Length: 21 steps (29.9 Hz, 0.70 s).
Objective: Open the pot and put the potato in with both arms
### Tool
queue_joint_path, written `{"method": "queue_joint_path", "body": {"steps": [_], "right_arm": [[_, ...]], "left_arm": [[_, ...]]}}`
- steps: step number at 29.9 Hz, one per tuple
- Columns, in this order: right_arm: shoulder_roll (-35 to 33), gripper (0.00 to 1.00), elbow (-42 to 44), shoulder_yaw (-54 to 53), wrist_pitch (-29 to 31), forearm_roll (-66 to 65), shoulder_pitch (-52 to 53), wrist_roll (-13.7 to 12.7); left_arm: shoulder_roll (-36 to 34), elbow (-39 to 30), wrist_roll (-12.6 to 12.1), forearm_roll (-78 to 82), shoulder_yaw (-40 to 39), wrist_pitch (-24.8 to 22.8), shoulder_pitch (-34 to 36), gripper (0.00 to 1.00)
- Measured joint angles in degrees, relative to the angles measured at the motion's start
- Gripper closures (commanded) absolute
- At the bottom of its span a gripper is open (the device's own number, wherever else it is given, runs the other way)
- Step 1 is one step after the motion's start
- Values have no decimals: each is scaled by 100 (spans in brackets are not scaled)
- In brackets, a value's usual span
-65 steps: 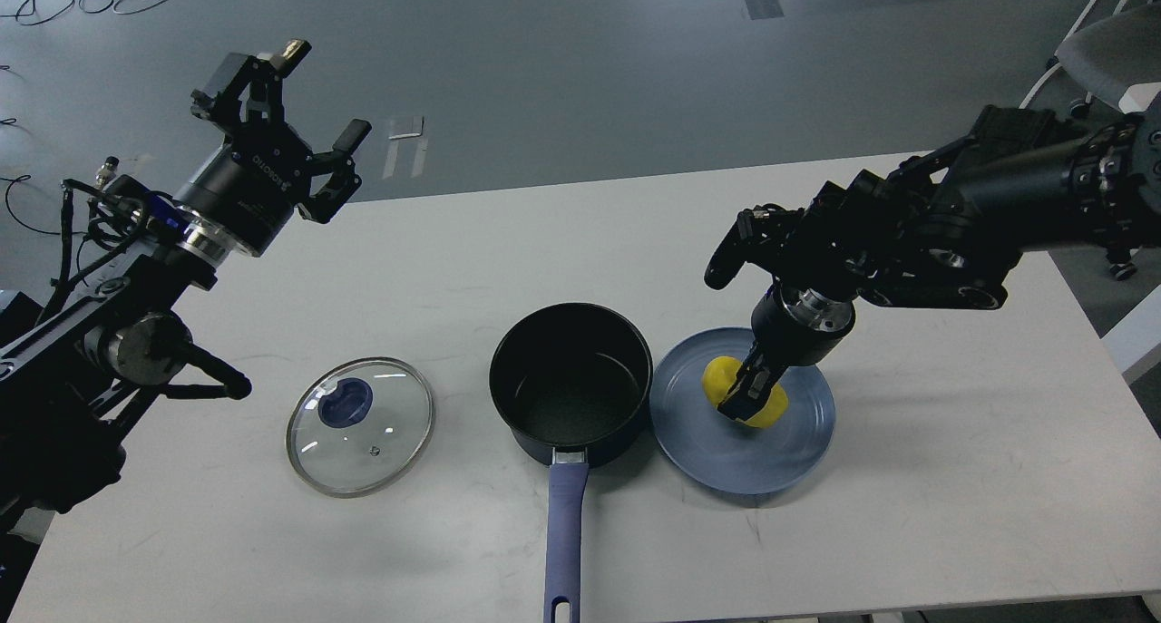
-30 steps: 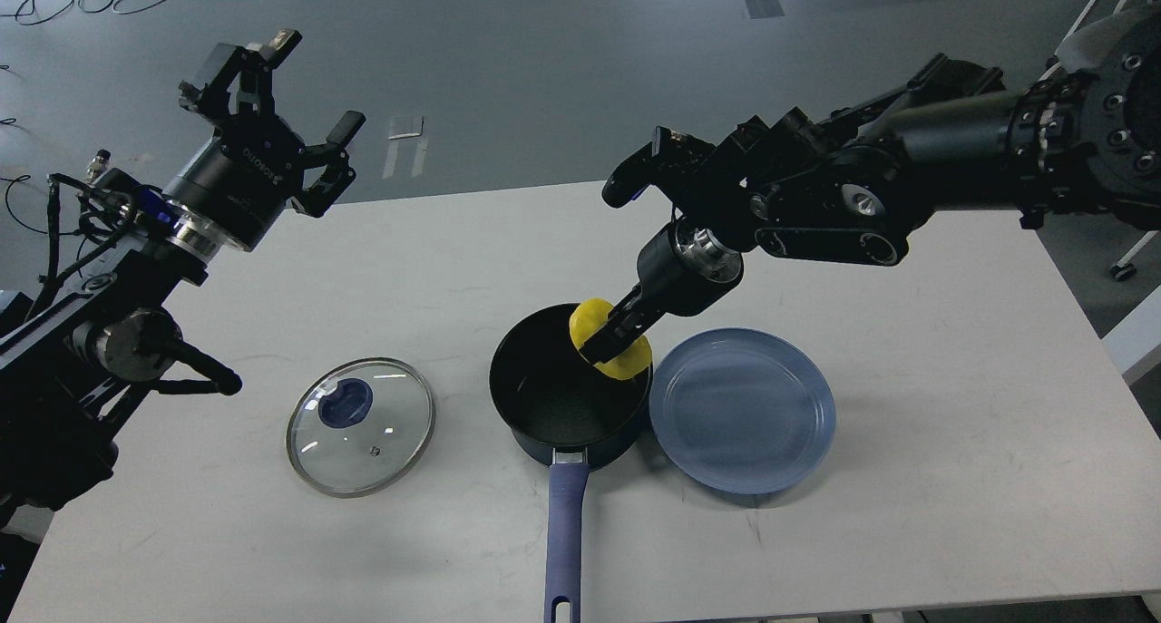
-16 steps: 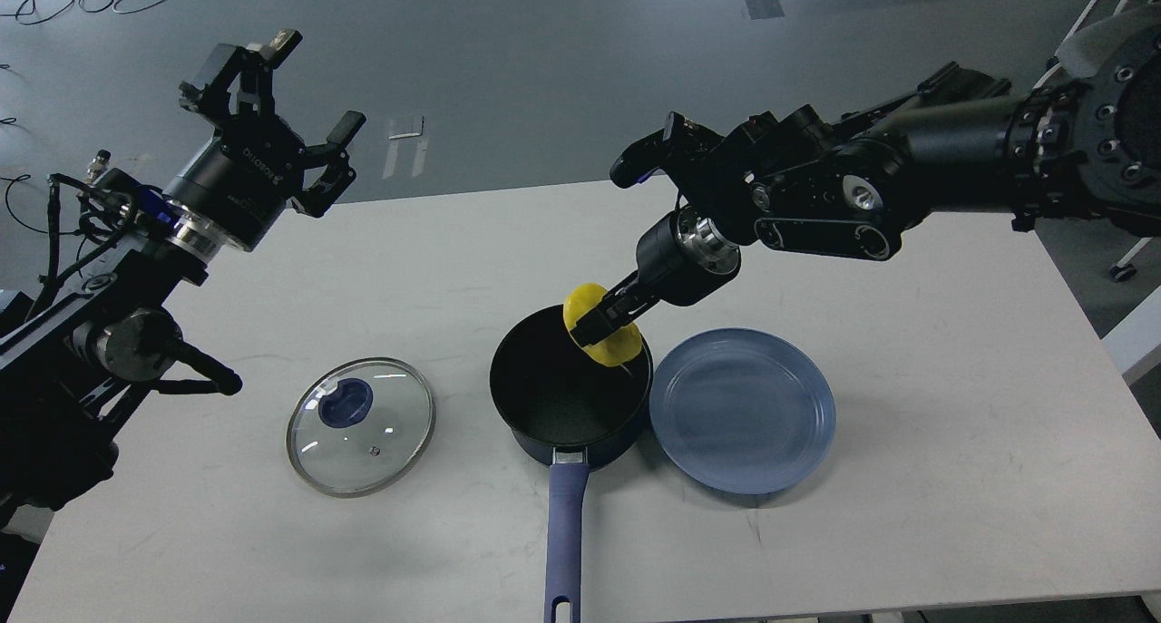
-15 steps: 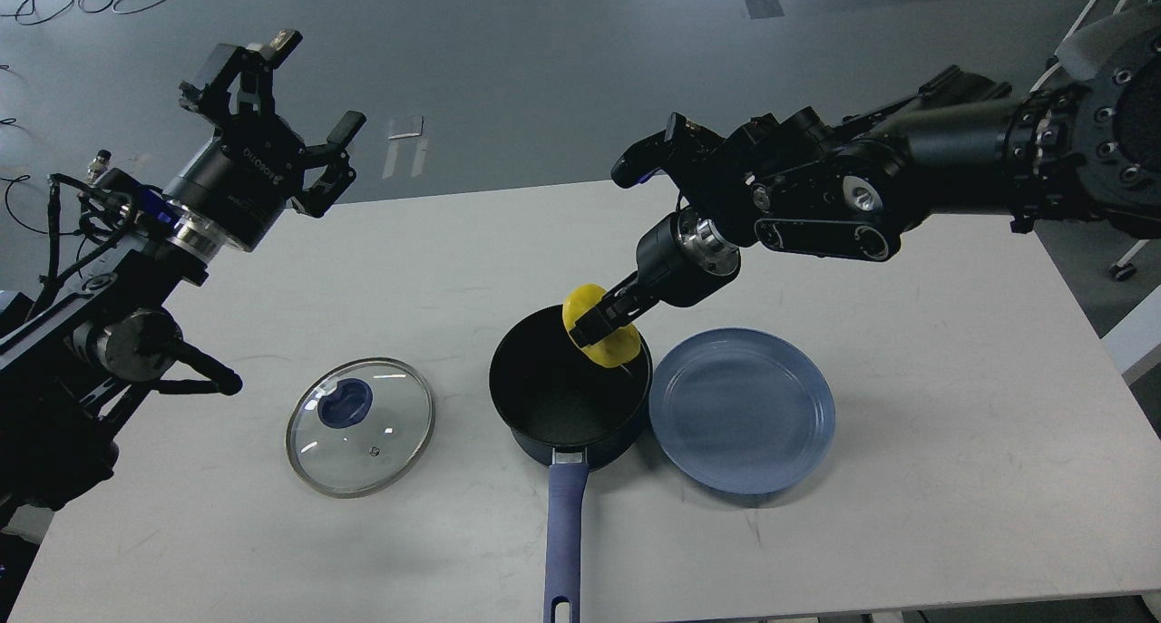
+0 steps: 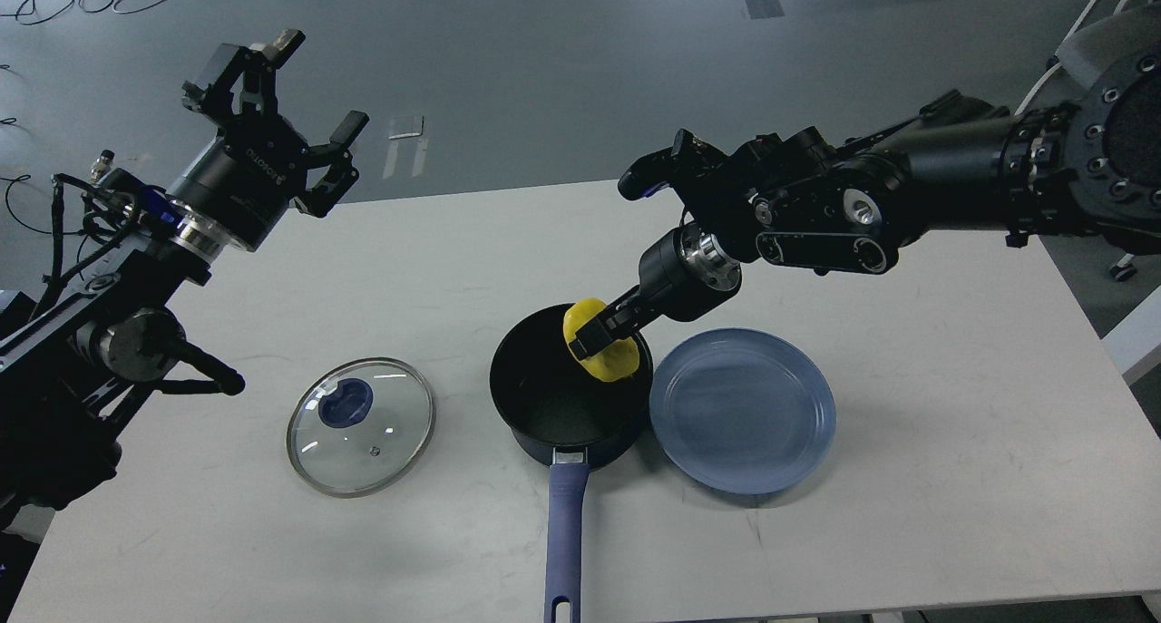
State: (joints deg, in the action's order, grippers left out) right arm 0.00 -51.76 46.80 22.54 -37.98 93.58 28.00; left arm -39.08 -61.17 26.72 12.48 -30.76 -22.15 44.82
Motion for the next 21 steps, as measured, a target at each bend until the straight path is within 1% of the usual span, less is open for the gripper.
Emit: {"method": "queue_joint_path", "body": {"steps": [1,5,13,16,21], "right_arm": [[0,42,-4,-3,-6,11,-11,0],[0,36,-9,-16,-18,69,-22,0],[0,16,-10,-22,-16,97,-32,0],[0,12,-10,-22,-14,97,-33,0],[0,12,-5,-20,-14,97,-33,0]], "left_arm": [[0,-1,0,0,0,-1,0,2],[-4,-1,0,0,0,-6,0,2],[-19,-9,0,0,-1,-8,0,2],[-24,-9,0,0,-9,-8,0,2],[-29,-9,1,0,-9,-9,0,2]]}}
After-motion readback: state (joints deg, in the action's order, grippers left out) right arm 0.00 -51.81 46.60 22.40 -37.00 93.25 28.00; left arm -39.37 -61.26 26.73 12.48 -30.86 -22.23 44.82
